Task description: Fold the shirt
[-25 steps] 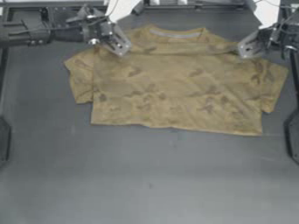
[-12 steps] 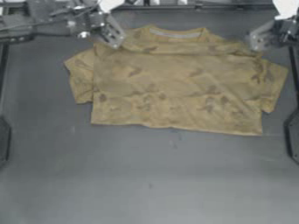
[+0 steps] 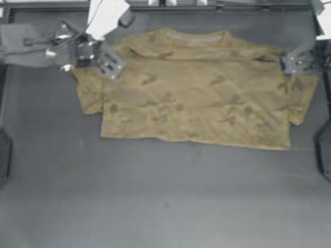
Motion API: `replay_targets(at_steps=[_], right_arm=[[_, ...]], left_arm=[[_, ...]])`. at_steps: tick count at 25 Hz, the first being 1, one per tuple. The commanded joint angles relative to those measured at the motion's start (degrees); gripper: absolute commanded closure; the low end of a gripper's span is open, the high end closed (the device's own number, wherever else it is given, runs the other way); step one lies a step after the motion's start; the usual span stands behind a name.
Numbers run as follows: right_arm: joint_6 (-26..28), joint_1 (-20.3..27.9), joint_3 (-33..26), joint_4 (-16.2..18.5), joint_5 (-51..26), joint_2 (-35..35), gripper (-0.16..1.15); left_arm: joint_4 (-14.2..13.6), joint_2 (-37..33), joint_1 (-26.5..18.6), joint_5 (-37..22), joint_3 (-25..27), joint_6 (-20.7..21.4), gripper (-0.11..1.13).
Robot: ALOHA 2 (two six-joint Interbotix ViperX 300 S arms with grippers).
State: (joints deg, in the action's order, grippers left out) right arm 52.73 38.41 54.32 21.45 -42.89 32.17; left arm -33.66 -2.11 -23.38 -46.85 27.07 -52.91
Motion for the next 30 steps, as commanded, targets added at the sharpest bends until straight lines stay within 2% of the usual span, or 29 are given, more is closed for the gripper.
replay_targets(at_steps=[1, 3, 10, 15, 19, 23, 30], right_arm=[[0.44, -0.18, 0.35, -2.11, -1.32, 0.35, -0.01], [0.97, -0.18, 1.14, -2.72, -1.93, 0.35, -0.01], [2.2, -0.97, 2.64, -3.52, -1.41, 0.35, -0.01], [2.11, -0.97, 2.46, -3.43, -0.62, 0.44, -0.01], [2.02, -1.05, 2.64, -3.52, 0.18, 0.44, -0.01], [2.11, -1.76, 2.46, -3.52, 1.23, 0.44, -0.01], [2.02, -2.11, 2.29, -3.25, 2.11, 0.44, -0.01]], left_arm=[[0.97, -4.22, 0.79, 0.26, 1.58, -1.23, 0.1], [1.85, -4.31, 1.32, 0.62, 3.08, -2.29, 0.1], [1.85, -4.66, 1.58, 6.06, 8.09, -6.59, 0.1], [1.93, -4.66, 1.41, 6.94, 11.07, -7.82, 0.1], [2.11, -4.48, 0.62, 10.28, 13.27, -9.4, 0.1], [2.9, -3.78, -0.62, 14.59, 14.5, -9.58, 0.1], [2.99, -2.11, -2.64, 16.26, 16.17, -9.23, 0.1]])
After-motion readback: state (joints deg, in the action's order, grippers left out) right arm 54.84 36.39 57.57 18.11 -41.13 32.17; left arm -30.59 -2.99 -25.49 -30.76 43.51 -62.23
